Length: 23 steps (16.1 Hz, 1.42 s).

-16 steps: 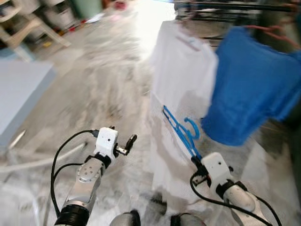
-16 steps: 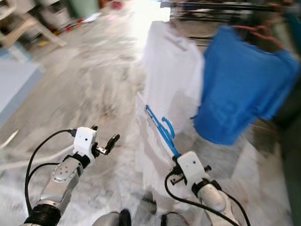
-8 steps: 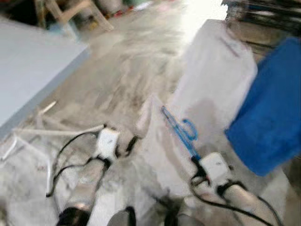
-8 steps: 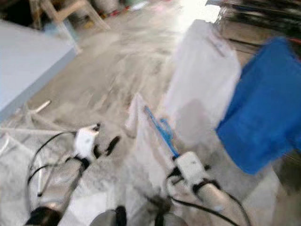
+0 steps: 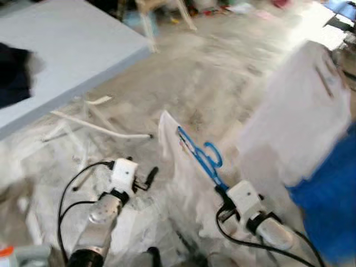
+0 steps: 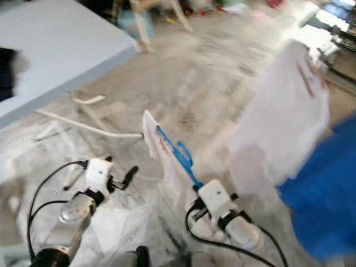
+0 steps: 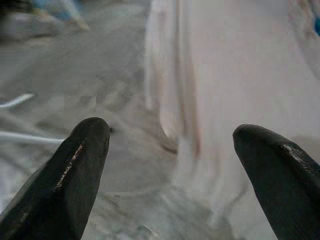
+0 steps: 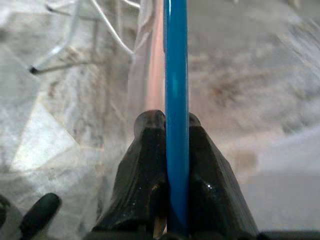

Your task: Hang hanger

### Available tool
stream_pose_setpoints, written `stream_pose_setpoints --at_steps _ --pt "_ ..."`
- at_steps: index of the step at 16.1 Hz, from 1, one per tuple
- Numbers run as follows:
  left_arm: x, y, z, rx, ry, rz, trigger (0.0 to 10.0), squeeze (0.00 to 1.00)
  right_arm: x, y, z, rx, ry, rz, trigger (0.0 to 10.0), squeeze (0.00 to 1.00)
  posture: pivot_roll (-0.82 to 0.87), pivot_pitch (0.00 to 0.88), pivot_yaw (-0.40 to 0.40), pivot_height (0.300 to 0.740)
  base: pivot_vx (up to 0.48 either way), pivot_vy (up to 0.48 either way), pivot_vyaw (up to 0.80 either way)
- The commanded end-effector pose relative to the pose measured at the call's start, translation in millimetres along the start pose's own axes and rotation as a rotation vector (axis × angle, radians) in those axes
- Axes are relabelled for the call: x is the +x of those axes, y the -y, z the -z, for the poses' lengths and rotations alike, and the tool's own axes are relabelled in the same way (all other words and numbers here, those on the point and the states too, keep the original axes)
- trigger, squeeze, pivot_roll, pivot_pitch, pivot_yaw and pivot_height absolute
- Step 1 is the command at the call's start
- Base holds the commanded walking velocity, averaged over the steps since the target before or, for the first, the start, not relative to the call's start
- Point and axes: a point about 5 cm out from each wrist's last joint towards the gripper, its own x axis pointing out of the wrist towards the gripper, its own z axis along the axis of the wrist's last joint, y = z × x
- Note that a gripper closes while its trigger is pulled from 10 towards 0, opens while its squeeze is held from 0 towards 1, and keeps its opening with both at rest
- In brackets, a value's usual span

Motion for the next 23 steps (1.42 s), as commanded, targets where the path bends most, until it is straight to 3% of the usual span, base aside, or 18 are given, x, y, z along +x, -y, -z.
stream_pose_setpoints --at_steps 1,6,13,17,20,23 --pt "-1.9 5.2 4 -0.002 -0.015 0.015 10.0 0.00 -2.2 1.0 -3 -0.015 0.020 -0.002 10.0 0.00 -0.14 0.194 0.056 0.740 0.000 -0.255 0.78" --pt "-3.7 8.7 7 -0.011 -0.017 0.012 10.0 0.00 -1.3 -8.1 -5 -0.048 0.036 -0.067 10.0 0.00 -0.14 0.197 0.047 0.740 0.000 -0.150 0.78" --pt "-3.8 9.5 6 -0.042 0.004 0.007 10.0 0.00 1.2 -6.3 -11 -0.028 0.071 -0.074 10.0 0.00 -0.13 0.200 0.034 0.740 0.000 0.000 0.00" --pt "9.7 19.5 -17 -0.117 0.108 0.082 10.0 0.00 2.8 -6.8 -19 -0.038 0.101 -0.124 10.0 0.00 -0.13 0.201 0.040 0.740 0.000 0.000 0.00" --pt "19.8 22.2 -26 -0.140 0.122 0.095 10.0 0.00 2.7 3.9 -24 -0.018 0.114 -0.106 10.0 0.00 -0.14 0.200 0.051 0.740 0.000 0.000 0.00" --pt "25.2 19.0 -31 -0.156 0.122 0.077 10.0 0.00 2.3 4.4 -24 -0.025 0.109 -0.115 10.0 0.00 -0.15 0.196 0.059 0.740 0.000 0.000 0.00"
